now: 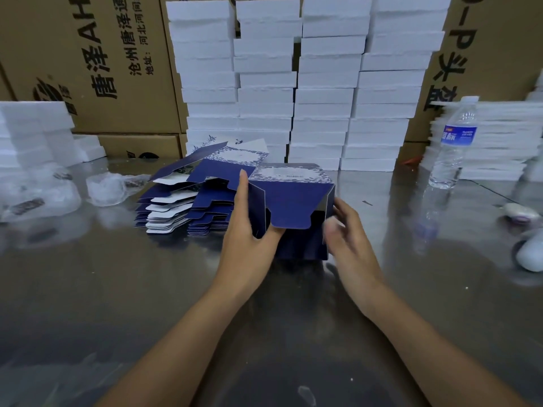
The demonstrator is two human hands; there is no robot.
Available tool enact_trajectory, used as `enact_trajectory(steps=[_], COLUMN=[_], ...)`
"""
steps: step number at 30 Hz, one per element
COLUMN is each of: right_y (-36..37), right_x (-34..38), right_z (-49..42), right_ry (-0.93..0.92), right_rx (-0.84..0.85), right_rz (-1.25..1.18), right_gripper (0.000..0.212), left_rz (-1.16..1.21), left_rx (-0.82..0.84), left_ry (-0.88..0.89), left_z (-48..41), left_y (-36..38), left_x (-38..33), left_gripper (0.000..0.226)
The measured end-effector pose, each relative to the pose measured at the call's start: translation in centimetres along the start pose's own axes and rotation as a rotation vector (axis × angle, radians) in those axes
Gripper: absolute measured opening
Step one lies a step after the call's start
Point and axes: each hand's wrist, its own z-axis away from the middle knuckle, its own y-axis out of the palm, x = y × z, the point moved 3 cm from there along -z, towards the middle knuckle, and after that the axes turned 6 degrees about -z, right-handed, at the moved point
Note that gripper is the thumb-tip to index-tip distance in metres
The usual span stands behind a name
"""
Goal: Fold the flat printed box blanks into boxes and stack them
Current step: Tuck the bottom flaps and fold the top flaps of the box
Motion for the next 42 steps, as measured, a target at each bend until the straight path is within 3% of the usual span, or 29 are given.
enact_trajectory(steps=[1,6,13,20,31,35,38,42], right_y=[-0.3,-1.5,-0.9,-1.6,-1.8,-1.4,-1.4,-1.6], right_x=[-0.2,-0.6,-0.5,-0.3,0.8,0.4,0.0,0.3], right_z=[-0.2,-0.9,-0.5,-0.7,-0.3,0.0,0.2,0.1], right_ry=[0.032,-0.023,-0.158,-0.172,-0.261,-0.208,-0.159,-0.131], right_rx=[-0.037,-0.215,-0.207,-0.225,-0.299,-0.176,-0.066,-0.03], right_rz=[-0.073,-0.043,0.123,0.342,0.66,0.698,0.86,0.984], right_gripper=[0.041,0.044,0.027,0.044,0.044,0.045,0.047,0.044], left_rz=[0.029,0.076,0.108,0.082,0.066,0.089,0.101,0.112], left_rx=[0.006,-0.026,-0.17,-0.131,-0.117,-0.126,-0.124,-0.12], left_ry=[-0.015,0.011,0.095,0.158,0.174,0.148,0.109,0.099], left_z=[0.0,0.0,0.1,0.3,0.6,0.6,0.4,0.4], left_y=[0.0,0.0,0.0,0.2,0.5,0.3,0.2,0.2], left_x=[0.0,0.2,0.1,-0.2,-0.5,-0.5,-0.3,-0.3], left_gripper=[0.096,0.05,0.045,0.04,0.042,0.043,0.044,0.044])
